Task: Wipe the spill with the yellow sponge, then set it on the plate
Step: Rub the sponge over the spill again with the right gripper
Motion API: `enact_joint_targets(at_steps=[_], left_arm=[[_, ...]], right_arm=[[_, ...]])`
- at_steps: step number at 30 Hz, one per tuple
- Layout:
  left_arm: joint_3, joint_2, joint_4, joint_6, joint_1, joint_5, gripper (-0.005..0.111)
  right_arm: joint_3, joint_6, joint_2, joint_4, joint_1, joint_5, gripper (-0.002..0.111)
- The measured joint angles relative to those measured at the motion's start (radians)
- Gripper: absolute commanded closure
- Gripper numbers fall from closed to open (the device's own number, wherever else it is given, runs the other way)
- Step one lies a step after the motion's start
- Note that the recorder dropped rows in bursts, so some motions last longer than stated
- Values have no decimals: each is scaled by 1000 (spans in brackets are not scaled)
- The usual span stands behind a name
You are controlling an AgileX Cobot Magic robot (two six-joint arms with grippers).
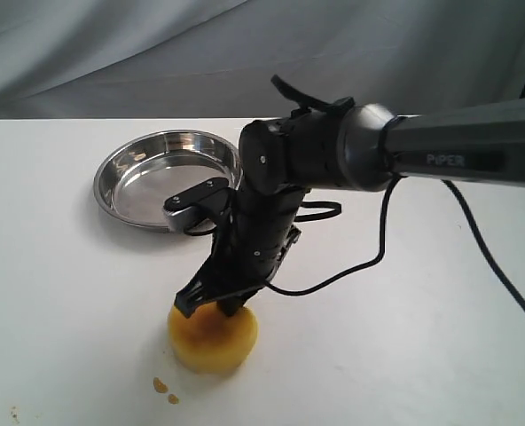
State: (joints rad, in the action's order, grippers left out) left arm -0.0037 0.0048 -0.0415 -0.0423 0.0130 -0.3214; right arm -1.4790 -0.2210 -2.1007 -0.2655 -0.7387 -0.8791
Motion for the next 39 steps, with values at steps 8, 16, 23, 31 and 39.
enact_joint_targets(at_steps=[8,16,23,31,39], left_arm=[[0,0,0,0,0,0,107],[0,0,0,0,0,0,107],[0,0,0,0,0,0,107],[0,0,0,0,0,0,107],[0,0,0,0,0,0,107]], right_arm=[[52,-7,20,6,24,-43,108],[167,-10,24,-10,-11,81,108],[154,-12,25,-4,-121,131,108],[49,-11,18,-26,-199,143,108],[-97,33,-80,-12,-183,118,108]])
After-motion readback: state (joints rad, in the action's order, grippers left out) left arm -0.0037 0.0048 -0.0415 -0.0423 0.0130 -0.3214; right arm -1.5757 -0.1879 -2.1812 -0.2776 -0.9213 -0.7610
